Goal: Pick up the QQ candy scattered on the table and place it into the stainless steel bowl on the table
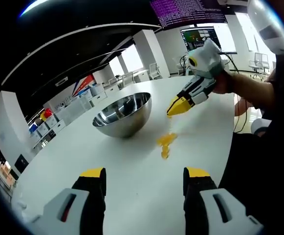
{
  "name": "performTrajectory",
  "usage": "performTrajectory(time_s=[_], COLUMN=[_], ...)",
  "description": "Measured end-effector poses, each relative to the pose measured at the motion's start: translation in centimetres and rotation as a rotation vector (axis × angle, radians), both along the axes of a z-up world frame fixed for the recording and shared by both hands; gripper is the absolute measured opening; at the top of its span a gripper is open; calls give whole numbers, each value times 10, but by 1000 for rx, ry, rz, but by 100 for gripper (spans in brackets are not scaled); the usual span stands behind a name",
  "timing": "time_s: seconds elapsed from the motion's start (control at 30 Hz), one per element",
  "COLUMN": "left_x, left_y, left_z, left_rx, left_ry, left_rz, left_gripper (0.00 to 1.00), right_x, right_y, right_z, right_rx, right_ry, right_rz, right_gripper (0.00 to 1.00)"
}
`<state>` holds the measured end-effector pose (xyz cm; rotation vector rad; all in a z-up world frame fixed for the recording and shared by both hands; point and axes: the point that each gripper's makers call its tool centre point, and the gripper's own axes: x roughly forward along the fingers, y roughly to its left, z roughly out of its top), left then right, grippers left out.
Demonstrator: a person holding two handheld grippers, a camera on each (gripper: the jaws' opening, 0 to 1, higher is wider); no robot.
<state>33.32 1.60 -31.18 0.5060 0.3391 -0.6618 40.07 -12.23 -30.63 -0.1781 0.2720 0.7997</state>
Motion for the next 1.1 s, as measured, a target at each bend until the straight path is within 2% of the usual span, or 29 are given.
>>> performTrajectory(time_s=[0.3,0.5,0.53,0.63,0.7,0.8,0.87,0.93,1.1], left_x=[-1,-2,-2,-2,-2,-2,-1,-1,1], left_y=[0,-2,-2,0,2,5,6,7,9], left_z=[2,2,2,3,3,3,3,3,4], left_rx=[3,7,7,2,6,4,7,10,11], left_ry=[-3,-4,-5,-6,-7,-6,-5,-6,-7], left_rz=[-3,-7,-7,-1,3,11,14,15,18], left_gripper=[64,64,64,64,64,64,64,64,64], right_x=[15,37,42,59,72,88,93,100,109], right_y=[-6,4,5,9,9,12,15,18,19], right_z=[93,140,143,144,136,115,97,82,61], right_rx=[58,44,44,40,30,26,41,36,11], right_ry=[-166,-276,-279,-280,-272,-223,-165,-141,-102], right_rz=[19,18,16,8,-16,-27,-27,-21,-31], right_gripper=[3,3,3,3,3,3,3,3,3])
